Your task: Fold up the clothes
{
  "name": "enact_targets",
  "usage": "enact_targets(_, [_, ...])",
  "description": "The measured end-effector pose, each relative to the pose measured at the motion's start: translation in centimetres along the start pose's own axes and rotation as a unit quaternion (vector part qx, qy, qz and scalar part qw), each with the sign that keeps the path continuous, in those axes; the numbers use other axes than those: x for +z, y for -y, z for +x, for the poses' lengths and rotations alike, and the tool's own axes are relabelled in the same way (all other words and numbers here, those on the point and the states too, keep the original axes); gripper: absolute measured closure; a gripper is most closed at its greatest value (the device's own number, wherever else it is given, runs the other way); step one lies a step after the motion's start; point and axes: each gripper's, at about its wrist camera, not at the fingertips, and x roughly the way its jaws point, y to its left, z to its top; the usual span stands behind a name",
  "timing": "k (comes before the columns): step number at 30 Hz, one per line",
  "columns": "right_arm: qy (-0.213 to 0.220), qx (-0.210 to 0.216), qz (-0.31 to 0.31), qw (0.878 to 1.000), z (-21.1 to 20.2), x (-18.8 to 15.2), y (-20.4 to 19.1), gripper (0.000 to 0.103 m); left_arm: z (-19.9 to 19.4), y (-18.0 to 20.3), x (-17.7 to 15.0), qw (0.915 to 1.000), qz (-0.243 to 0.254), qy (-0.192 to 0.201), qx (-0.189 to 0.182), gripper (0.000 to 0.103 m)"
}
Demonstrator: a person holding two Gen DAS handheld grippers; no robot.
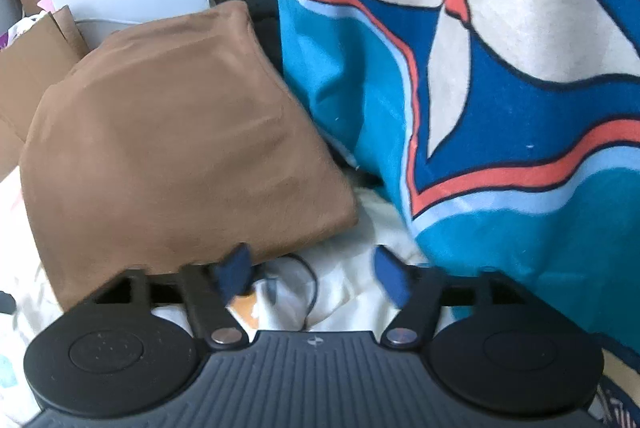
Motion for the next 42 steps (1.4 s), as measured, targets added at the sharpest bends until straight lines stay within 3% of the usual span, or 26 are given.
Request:
enact_targets(7, [-0.036, 0.011, 0.015, 0.999, 0.1, 1.6, -1.2, 0.001, -2.3, -2.7, 0.1, 0.9987, -0.009, -0.011, 0.049, 0.000])
enact_targets(16, [-0.076, 0.004, 0.016, 0.997, -1.1, 3.8, -3.0, 0.001, -7.6, -4.4, 2.5, 0.9952, -0.057, -0.015, 0.077, 0.000])
enact_targets(21, [-0.098, 0.018, 0.026, 0.995, -2.7, 6.1, -4.9, 0.001, -10.7, -3.2, 4.1, 0.9937, -0.048, -0.013, 0.100, 0.000])
enact_targets(28, [-0.093, 0.041, 0.029, 0.994, -7.2, 9.0, -7.6, 0.001, -17.7, -2.4, 4.8, 0.9910, -0.077, 0.002, 0.110, 0.000])
enact_targets(33, [-0.098, 0.063, 0.015, 0.993, -10.9, 11.1, -9.1, 0.001, -25.4, -2.2, 5.6, 0.9892, -0.101, 0.025, 0.103, 0.000])
enact_targets(42, [-0.081, 0.087, 0.009, 0.993, -17.5, 14.0, -10.3, 0.001, -37.2, -2.5, 3.3, 0.9832, -0.113, 0.056, 0.131, 0.000])
